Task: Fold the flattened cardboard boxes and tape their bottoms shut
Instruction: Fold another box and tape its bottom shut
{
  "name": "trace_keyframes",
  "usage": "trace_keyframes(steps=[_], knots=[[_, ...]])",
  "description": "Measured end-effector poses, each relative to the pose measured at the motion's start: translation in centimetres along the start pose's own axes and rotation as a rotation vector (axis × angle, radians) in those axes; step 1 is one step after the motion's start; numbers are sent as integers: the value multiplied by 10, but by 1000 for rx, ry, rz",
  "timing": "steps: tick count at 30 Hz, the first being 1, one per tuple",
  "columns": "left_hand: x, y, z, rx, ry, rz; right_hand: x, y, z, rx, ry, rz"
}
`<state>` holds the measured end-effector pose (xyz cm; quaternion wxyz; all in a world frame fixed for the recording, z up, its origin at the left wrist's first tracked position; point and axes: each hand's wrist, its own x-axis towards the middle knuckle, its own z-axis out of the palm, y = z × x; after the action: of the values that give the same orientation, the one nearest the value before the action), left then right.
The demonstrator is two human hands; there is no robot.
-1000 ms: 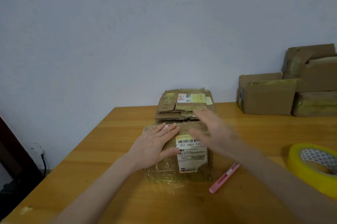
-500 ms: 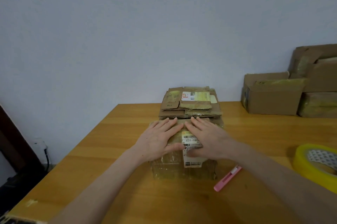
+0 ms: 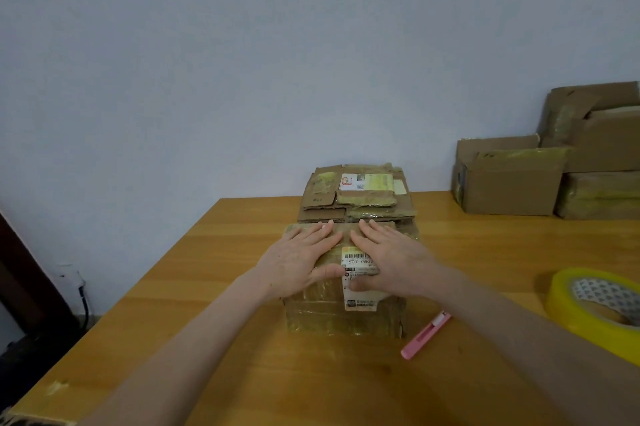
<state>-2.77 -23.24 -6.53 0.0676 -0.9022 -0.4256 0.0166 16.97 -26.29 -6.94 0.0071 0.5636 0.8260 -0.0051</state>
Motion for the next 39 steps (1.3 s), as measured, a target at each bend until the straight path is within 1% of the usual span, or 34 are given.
trace_keyframes(steps=[3,5,9,13,15,17,18,20,21,23,27,29,30,33,35,37,39], knots=[[-3,0,3,18,38,-4,-5,3,1,20,29,-3],[-3,-1,4,26,25,-3,-8,4,3,29,55,1],[-2,1,-6,-19,-42,-21,-10,5,-2,91,46,17],[-2,14,-5,11,17,-62,-13,7,0,57,46,75],[-3,18,-3,-31,-7,-65,-13,8,1,68,19,81],[-3,16,-4,-79,-17,-67,-16,9,-6,195,26,72],[-3,15,-6,-99,-2,-66,-20,9,-10,310,71,74],[-3,15,-8,-116,55,-71,-28,11,-18,573,227,120],[-4,16,-8,-110,71,-78,-31,14,-19,664,300,156],[-4,21,-8,-88,72,-100,-38,20,-20,722,359,222],[6,35,-16,-107,93,-120,-57,37,-23,723,415,297],[15,50,-22,-79,92,-98,-71,46,-27,697,446,343],[20,61,-24,-84,119,-81,-78,51,-29,692,461,365],[42,106,-33,-146,289,17,-100,78,-27,692,489,485],[58,145,-37,-190,340,94,-118,99,-19,659,492,568],[73,182,-36,-237,304,140,-140,116,-12,638,473,637],[87,212,-30,-323,218,138,-162,130,-4,622,443,686]])
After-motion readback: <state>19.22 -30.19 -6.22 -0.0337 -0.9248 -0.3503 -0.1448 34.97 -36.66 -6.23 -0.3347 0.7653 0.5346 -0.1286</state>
